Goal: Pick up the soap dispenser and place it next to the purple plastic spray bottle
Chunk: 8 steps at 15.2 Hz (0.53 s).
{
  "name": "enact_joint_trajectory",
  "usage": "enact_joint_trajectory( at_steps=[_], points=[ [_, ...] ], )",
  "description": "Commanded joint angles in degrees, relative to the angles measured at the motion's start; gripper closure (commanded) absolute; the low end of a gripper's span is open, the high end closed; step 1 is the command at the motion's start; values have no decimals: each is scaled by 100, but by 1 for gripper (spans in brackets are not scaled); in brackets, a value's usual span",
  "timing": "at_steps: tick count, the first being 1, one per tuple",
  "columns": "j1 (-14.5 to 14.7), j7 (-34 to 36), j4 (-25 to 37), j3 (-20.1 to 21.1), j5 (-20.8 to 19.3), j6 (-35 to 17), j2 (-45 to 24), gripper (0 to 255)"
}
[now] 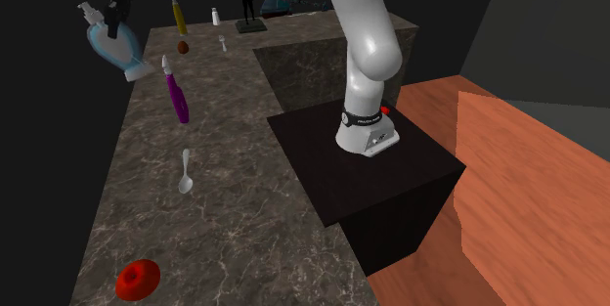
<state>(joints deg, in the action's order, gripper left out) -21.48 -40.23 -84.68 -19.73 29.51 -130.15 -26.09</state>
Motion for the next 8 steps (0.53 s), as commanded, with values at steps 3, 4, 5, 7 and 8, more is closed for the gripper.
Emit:
enact_joint_trajectory(
  at_steps=[3, 4, 5, 7, 8],
  points=[
    [-2, -125, -209, 48, 100, -262, -63, 255],
    [-6, -157, -251, 61, 127, -321, -83, 255],
    [-10, -189, -293, 75, 154, -380, -105, 255],
    [-19, -255, -371, 103, 210, -496, -152, 255],
    [-25, -288, -407, 118, 239, -553, -177, 255]
  ],
)
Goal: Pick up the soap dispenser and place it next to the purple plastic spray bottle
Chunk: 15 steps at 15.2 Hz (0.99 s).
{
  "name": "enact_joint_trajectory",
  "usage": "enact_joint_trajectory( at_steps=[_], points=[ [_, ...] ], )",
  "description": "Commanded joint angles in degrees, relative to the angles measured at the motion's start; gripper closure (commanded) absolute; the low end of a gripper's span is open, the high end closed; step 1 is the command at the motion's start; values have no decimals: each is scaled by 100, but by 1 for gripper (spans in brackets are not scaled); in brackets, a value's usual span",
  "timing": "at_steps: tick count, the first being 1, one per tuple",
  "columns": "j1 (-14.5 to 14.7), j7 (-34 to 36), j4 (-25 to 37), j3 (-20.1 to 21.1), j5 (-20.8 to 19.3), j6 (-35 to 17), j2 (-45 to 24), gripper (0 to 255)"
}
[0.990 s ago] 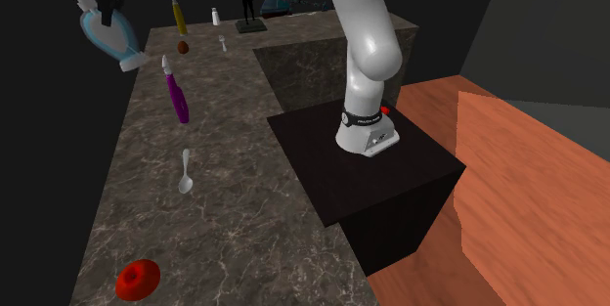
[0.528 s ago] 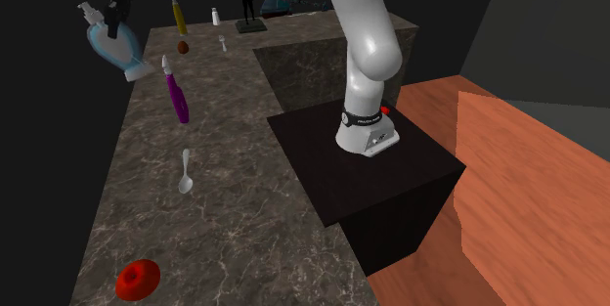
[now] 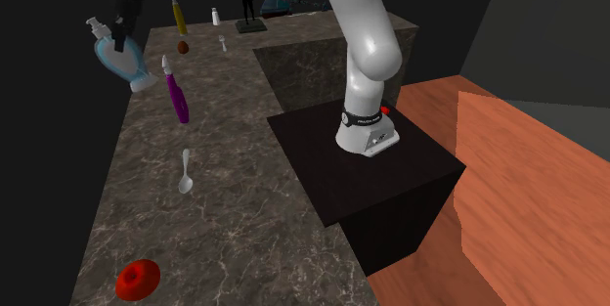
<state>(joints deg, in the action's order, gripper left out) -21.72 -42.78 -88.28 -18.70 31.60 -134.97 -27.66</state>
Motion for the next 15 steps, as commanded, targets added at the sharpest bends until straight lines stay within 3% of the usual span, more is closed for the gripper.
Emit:
enact_joint_trajectory(
  at_steps=[1, 15],
  points=[
    [-7, -66, -83, 31, 60, -128, -45, 255],
    [-141, -563, -412, 300, 512, -864, -503, 255]
  ],
)
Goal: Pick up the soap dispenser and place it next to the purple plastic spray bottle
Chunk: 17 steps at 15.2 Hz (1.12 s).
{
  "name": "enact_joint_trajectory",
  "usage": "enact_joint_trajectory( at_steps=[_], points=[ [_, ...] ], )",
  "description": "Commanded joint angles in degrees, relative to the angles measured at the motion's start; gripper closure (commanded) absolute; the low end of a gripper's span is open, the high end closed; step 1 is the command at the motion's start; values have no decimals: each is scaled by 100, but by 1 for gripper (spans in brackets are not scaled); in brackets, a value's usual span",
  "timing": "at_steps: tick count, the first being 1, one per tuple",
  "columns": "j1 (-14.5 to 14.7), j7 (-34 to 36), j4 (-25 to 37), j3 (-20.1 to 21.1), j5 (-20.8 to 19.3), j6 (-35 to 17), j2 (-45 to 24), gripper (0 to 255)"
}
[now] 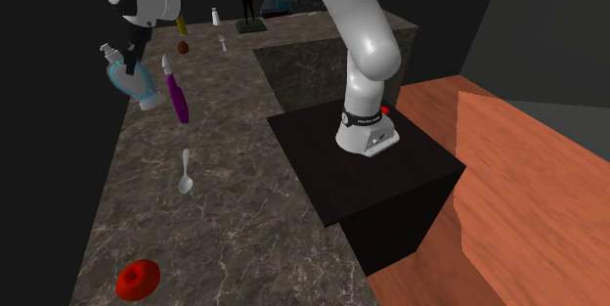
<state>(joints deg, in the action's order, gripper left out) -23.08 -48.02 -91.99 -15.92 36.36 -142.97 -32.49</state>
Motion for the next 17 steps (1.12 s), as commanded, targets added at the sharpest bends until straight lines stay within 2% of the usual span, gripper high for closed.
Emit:
enact_joint_trajectory(
  at_steps=[1, 9, 16, 17],
  points=[
    [-18, -76, -54, 45, 70, -113, -59, 255],
    [-130, -364, -105, 234, 332, -471, -383, 255],
    [-130, -364, -105, 234, 332, -471, -383, 255],
    [-130, -363, -104, 234, 331, -471, -383, 0]
  ],
)
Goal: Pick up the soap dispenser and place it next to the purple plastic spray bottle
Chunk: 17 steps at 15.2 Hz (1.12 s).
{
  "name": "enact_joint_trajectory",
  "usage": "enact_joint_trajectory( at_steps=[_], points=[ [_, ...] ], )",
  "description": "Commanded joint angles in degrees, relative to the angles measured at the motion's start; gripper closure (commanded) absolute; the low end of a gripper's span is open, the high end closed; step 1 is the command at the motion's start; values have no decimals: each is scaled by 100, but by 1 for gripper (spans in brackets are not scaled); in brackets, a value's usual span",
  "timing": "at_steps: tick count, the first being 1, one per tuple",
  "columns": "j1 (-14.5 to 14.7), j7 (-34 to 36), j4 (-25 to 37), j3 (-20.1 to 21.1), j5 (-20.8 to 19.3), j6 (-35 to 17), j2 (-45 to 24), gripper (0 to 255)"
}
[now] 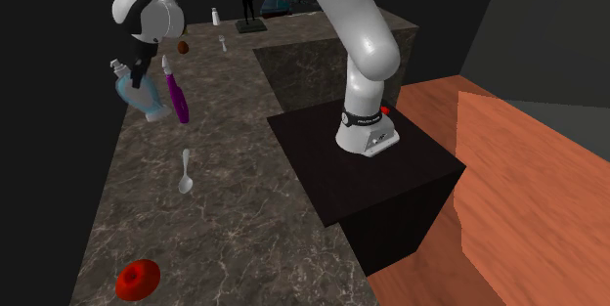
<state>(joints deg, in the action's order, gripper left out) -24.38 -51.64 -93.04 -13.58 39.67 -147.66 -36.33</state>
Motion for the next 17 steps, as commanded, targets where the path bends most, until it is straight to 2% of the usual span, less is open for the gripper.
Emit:
enact_joint_trajectory(
  at_steps=[1, 5, 9, 17],
  points=[
    [0, 0, 1, 0, 0, 0, 1, 0],
    [0, -1, 0, 0, 1, -1, 1, 0],
    [90, 86, -470, -200, -210, 237, 697, 0],
    [89, 86, -471, -198, -211, 236, 697, 0]
  ],
)
